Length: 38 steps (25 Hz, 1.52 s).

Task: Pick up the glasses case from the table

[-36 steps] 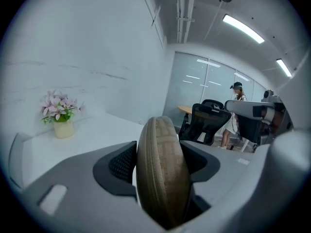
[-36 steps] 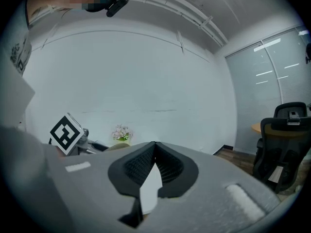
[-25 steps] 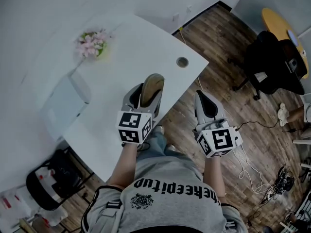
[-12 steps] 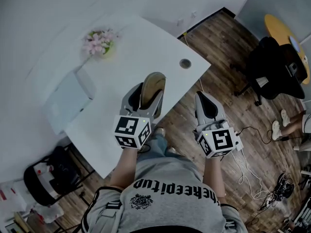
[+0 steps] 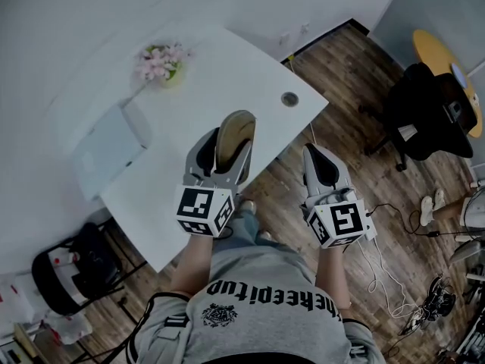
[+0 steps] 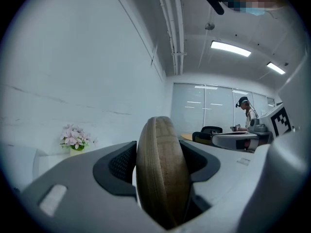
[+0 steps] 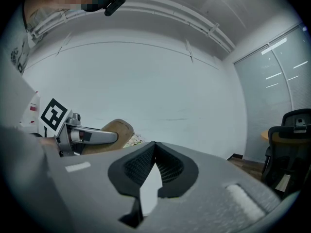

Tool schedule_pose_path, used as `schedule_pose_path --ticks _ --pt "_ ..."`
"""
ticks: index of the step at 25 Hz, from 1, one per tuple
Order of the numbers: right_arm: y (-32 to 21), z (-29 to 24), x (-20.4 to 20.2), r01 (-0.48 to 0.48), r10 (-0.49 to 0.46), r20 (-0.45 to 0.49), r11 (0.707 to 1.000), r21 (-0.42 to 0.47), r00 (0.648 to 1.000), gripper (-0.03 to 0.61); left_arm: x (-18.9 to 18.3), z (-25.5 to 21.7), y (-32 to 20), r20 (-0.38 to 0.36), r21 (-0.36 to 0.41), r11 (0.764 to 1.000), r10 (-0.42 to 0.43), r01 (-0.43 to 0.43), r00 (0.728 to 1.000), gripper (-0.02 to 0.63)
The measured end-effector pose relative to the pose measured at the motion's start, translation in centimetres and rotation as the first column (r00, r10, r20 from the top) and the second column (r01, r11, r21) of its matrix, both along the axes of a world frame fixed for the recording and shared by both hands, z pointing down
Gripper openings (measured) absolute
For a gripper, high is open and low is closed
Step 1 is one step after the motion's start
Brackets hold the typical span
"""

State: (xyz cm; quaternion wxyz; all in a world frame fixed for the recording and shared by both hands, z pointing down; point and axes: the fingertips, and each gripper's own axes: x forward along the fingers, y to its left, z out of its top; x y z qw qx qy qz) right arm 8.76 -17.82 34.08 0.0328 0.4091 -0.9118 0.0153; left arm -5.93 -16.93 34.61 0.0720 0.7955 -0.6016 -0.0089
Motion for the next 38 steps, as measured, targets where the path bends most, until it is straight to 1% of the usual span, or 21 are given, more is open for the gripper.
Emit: schedule_pose_path --ticks 6,13,17,25,38 --pt "1.1 -0.3 0.1 0.008 -0.008 -0.004 1.000 0.010 1.000 0.002 -0.3 -1.1 1.6 0.026 0.057 0.998 -0.039 0.038 0.999 0.291" --pt "2.2 -0.9 -0.5 0.029 -0.029 -0.017 0.999 0.033 0.999 0.002 -1.1 -2.1 3.0 0.025 0.107 0.992 -0.063 0.060 0.998 0.291" --pt "2.6 -1.2 -0.5 0.021 -0.021 -0.011 0.999 0.044 1.000 0.002 -1.1 -2.5 3.6 0.033 0.129 0.990 -0.068 0.063 0.997 0.291" --pt "2.9 -1.9 -0.1 0.005 -0.005 0.000 0.998 0.062 1.000 0.002 -1.1 -3.0 4.2 0.036 0.147 0.987 -0.073 0.067 0.997 0.291" --pt "3.6 -1.8 -0.1 -0.001 0.001 0.000 0.998 0.065 1.000 0.002 -1.1 -3.3 4.8 0.023 0.156 0.986 -0.064 0.060 0.998 0.291"
